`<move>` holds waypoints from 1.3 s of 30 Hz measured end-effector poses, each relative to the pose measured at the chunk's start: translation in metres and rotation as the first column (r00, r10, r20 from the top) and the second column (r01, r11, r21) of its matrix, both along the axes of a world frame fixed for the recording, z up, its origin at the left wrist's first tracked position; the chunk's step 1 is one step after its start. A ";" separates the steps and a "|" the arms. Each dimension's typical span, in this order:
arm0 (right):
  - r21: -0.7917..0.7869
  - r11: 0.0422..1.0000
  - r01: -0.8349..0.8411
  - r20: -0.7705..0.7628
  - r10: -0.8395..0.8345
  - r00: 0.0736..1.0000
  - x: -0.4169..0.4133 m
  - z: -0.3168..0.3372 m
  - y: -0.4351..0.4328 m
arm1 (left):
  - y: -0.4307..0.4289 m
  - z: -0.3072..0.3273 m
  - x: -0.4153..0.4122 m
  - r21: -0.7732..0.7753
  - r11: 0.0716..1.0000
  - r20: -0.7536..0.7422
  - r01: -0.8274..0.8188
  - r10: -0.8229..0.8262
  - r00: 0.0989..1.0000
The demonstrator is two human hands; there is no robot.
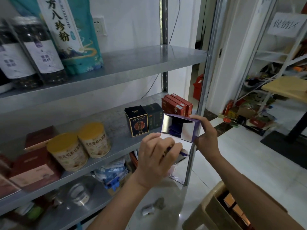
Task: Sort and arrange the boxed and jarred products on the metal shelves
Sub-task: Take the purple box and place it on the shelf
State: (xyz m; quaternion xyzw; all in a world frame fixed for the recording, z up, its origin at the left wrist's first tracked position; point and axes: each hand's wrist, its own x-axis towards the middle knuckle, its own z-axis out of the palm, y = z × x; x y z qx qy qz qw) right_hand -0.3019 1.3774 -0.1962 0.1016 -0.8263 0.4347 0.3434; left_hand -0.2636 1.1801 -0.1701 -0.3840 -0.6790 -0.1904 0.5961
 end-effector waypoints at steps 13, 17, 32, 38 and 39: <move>-0.249 0.965 -0.079 0.215 0.134 0.967 -0.014 -0.001 -0.047 | -0.011 0.009 0.010 -0.072 0.997 -0.162 -0.013 0.001 0.987; -0.389 0.920 -0.054 0.280 0.174 0.944 -0.016 -0.005 -0.048 | -0.015 0.013 0.009 -0.092 0.995 -0.160 -0.028 0.013 0.987; -0.196 0.958 -0.207 0.006 0.212 0.977 -0.012 -0.001 -0.057 | -0.025 0.003 -0.005 -0.077 0.992 0.139 -0.101 0.112 0.984; -0.243 0.942 -0.232 -0.028 0.232 0.972 -0.010 0.004 -0.060 | -0.029 0.001 -0.006 -0.074 0.990 0.137 -0.120 0.129 0.982; -0.250 0.939 -0.237 -0.029 0.238 0.971 -0.010 0.005 -0.060 | -0.028 0.001 -0.006 -0.067 0.991 0.143 -0.117 0.125 0.982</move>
